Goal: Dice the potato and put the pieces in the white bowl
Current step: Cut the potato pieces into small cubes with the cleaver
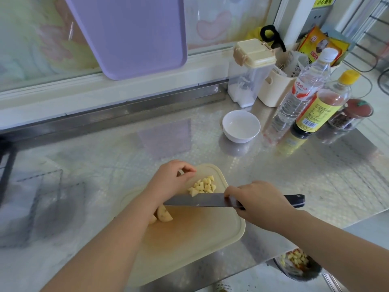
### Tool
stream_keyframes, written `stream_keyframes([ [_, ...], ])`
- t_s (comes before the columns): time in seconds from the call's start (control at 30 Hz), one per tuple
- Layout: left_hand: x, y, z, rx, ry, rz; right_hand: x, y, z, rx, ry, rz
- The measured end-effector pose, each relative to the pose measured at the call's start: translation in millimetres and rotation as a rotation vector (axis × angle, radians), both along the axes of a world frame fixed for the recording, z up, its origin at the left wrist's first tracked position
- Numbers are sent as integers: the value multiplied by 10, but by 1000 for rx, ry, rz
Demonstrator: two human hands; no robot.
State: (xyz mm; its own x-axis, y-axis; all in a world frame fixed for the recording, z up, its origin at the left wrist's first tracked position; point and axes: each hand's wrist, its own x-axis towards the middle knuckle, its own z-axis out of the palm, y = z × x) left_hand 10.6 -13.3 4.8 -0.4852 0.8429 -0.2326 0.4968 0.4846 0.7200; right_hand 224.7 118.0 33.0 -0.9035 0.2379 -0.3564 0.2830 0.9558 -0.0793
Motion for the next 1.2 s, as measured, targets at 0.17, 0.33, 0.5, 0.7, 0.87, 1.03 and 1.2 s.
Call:
stream_keyframes([
  [0.17, 26, -81, 48, -205, -34, -178, -33, -54, 29, -24, -1, -25],
  [0.33, 75, 29, -65, -226, 60, -187, -18, -78, 90, -15, 8, -14],
  [0.5, 33, 32, 67, -73, 63, -40, 26, -83, 76, -58, -1, -125],
  [0.7, -270, -476, 237, 179, 151, 433, -38, -300, -66, -383, 37, -376],
  [0.87, -104, -899, 55, -48, 179, 216, -273, -707, -231, -565, 90, -456],
  [1.03, 54, -990, -124, -328, 362, -151, -329, -983, -507, -563, 77, -491],
  [1.2, 60, -995, -224, -348, 472, -230, -324, -1011, -595, -530, 83, -518],
])
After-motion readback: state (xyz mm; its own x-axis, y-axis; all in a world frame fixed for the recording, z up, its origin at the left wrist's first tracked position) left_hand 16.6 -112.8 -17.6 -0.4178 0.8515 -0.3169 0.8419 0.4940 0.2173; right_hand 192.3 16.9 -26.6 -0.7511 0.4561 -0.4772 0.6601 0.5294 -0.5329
